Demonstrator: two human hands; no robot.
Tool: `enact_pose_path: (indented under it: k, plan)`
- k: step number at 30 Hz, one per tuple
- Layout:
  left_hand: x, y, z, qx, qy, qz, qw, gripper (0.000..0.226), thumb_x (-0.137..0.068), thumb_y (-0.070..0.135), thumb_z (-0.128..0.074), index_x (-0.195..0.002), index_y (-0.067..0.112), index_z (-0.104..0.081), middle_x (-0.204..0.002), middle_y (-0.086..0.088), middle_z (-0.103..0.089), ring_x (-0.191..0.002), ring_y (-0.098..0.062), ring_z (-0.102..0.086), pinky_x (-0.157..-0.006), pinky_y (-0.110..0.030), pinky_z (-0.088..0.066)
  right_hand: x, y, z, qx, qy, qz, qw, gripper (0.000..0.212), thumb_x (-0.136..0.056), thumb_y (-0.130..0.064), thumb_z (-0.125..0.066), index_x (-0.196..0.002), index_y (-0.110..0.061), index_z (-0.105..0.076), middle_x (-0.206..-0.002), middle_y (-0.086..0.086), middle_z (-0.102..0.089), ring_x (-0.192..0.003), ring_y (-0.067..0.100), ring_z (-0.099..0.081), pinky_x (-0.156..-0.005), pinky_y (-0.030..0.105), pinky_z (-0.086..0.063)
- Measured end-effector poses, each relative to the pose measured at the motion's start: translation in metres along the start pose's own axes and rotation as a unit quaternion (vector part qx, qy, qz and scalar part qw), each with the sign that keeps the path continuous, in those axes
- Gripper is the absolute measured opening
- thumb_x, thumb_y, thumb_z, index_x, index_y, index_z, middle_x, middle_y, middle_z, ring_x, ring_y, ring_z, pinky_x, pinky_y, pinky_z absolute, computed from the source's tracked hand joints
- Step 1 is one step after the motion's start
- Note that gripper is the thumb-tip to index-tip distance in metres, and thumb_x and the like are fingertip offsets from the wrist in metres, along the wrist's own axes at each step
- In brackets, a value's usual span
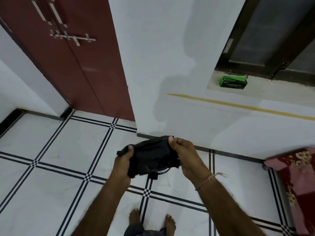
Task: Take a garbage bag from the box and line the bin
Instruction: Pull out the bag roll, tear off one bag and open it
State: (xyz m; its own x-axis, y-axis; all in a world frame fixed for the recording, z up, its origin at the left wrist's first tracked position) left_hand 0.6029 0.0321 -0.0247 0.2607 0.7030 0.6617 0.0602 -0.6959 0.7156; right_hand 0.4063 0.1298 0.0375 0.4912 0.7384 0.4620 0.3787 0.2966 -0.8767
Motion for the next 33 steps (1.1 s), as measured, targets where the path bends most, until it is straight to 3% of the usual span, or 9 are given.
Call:
enact_pose_path:
  k: [3,6,10,12,17,23,28,31,33]
  plan:
    - [0.010,0.027,-0.002,-0.188,-0.054,-0.110,0.974,0.075,-0.082,0.057,-0.075,-0.144,0.023,-0.049,-0.143,0.000,-0.058,-0.126,-0.017,-0.059,-0.103,-0.036,-0.050,0.004,-0.025,-0.031,-0.008,-0.063,0.027,0.998,0.036,-0.100,-0.027,-0.064,-0.093,0.008,-0.064,-0.079,0.015,-0.063,-0.066,0.020,-0.060,-0.056,0.021,-0.052]
    - [0.030,0.060,-0.037,-0.239,-0.196,-0.195,0.931,0.086,-0.077,0.078,-0.056,-0.151,0.038,-0.038,-0.149,0.020,-0.048,-0.133,0.008,-0.047,-0.105,-0.022,-0.043,0.007,-0.043,-0.073,0.019,-0.145,0.019,0.989,0.035,-0.102,-0.021,-0.062,-0.102,0.014,-0.065,-0.090,0.021,-0.061,-0.073,0.024,-0.059,-0.058,0.020,-0.051]
    - [0.027,0.097,-0.046,-0.185,-0.282,-0.196,0.921,0.058,-0.090,0.059,-0.066,-0.131,0.019,-0.066,-0.129,-0.008,-0.072,-0.125,-0.021,-0.065,-0.110,-0.042,-0.047,0.007,-0.062,-0.117,0.011,-0.152,0.016,0.988,0.033,-0.102,-0.015,-0.060,-0.106,0.017,-0.064,-0.082,0.015,-0.069,-0.070,0.017,-0.066,-0.062,0.020,-0.056]
    - [0.021,0.112,-0.034,-0.129,-0.268,-0.206,0.932,0.042,-0.096,0.041,-0.065,-0.122,0.007,-0.069,-0.119,-0.017,-0.074,-0.114,-0.026,-0.070,-0.104,-0.046,-0.051,0.007,-0.070,-0.122,-0.015,-0.128,0.042,0.991,0.023,-0.103,-0.012,-0.058,-0.106,0.010,-0.063,-0.078,0.009,-0.071,-0.064,0.013,-0.069,-0.059,0.019,-0.055]
    - [0.011,0.132,-0.006,-0.058,-0.204,-0.205,0.956,0.033,-0.105,0.030,-0.055,-0.120,0.003,-0.065,-0.118,-0.019,-0.075,-0.111,-0.031,-0.072,-0.090,-0.042,-0.060,0.022,-0.047,-0.137,-0.081,-0.095,0.059,0.990,0.038,-0.102,-0.023,-0.059,-0.126,0.006,-0.063,-0.113,0.013,-0.074,-0.099,0.020,-0.074,-0.078,0.026,-0.059]
    - [0.007,0.131,0.003,-0.032,-0.224,-0.157,0.961,0.034,-0.106,0.031,-0.052,-0.120,0.004,-0.066,-0.115,-0.018,-0.076,-0.106,-0.029,-0.074,-0.079,-0.033,-0.061,0.027,-0.037,-0.149,-0.150,-0.034,0.098,0.983,0.013,-0.100,-0.010,-0.060,-0.100,0.001,-0.066,-0.093,0.013,-0.072,-0.085,0.020,-0.071,-0.073,0.024,-0.059]
    - [-0.007,0.130,0.019,-0.058,-0.157,-0.138,0.976,0.029,-0.100,0.031,-0.064,-0.122,0.013,-0.060,-0.121,-0.016,-0.072,-0.102,-0.024,-0.073,-0.080,-0.036,-0.061,0.024,-0.046,-0.163,-0.170,-0.021,0.131,0.976,0.016,-0.101,-0.011,-0.059,-0.098,0.004,-0.064,-0.089,0.016,-0.071,-0.080,0.021,-0.071,-0.072,0.027,-0.060]
    - [0.008,0.155,0.037,-0.151,-0.049,-0.274,0.949,0.031,-0.093,0.042,-0.070,-0.117,0.029,-0.055,-0.125,0.002,-0.059,-0.115,-0.015,-0.058,-0.092,-0.034,-0.052,0.021,-0.048,-0.162,-0.162,0.011,0.157,0.974,0.017,-0.100,-0.007,-0.059,-0.089,0.006,-0.065,-0.090,0.019,-0.070,-0.084,0.025,-0.070,-0.075,0.031,-0.061]
    - [0.033,0.175,0.028,-0.177,-0.080,-0.362,0.912,0.030,-0.094,0.052,-0.061,-0.110,0.027,-0.063,-0.115,0.006,-0.063,-0.108,-0.009,-0.059,-0.085,-0.028,-0.049,0.020,-0.052,-0.160,-0.107,0.035,0.191,0.975,0.021,-0.100,-0.008,-0.062,-0.091,0.011,-0.065,-0.089,0.023,-0.070,-0.085,0.029,-0.070,-0.080,0.038,-0.061]
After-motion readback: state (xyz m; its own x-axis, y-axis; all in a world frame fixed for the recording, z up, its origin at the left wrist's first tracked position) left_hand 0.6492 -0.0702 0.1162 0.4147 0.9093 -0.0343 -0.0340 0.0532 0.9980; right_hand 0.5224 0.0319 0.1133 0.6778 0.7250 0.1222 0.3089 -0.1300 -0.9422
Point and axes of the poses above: each hand's wrist, its own x-axis away from the middle knuckle, its own z-axis out of the back of the hand, y = z × x, the point moved 10 cm from there along -x, towards the middle knuckle
